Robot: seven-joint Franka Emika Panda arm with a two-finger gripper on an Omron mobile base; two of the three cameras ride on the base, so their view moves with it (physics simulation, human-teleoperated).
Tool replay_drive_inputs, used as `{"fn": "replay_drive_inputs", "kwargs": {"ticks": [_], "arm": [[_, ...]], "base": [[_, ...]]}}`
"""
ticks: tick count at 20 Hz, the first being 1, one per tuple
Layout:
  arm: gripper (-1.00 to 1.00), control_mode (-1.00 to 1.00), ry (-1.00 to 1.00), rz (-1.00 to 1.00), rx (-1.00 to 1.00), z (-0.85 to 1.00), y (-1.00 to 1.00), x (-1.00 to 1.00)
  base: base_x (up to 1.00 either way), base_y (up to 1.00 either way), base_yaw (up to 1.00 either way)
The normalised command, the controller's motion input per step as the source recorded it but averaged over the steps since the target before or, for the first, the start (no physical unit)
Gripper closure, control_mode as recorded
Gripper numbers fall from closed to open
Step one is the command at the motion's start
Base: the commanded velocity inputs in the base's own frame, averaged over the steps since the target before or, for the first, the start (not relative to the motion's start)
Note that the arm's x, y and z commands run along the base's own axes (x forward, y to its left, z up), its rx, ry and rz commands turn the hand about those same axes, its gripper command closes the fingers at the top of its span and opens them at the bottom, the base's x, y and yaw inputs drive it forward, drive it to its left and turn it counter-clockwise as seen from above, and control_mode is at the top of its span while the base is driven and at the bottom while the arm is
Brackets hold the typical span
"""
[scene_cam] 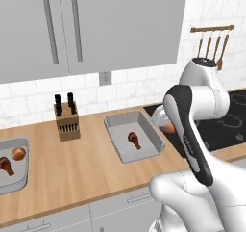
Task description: Place one onion and one chicken drumstick in each tupperware on the nearby counter, to pack two identical lunches.
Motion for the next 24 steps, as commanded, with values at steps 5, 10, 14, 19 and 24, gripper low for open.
{"fn": "replay_drive_inputs", "kwargs": {"ticks": [5,10,14,19,24], "arm": [[1.00,-1.00,0.08,-0.01,0.00,-0.20,0.40,1.00],[1.00,-1.00,0.14,-0.06,-0.03,-0.38,0.48,0.93],[1.00,-1.00,0.02,-0.04,-0.01,-0.96,0.13,0.74],[1.00,-1.00,0.00,-0.05,0.00,-0.91,0.05,0.73],[1.00,-1.00,0.00,-0.06,-0.01,-0.30,0.24,0.76]], "base": [[0.00,0.00,0.00],[0.00,0.00,0.00],[0.00,0.00,0.00],[0.00,0.00,0.00],[0.00,0.00,0.00]]}}
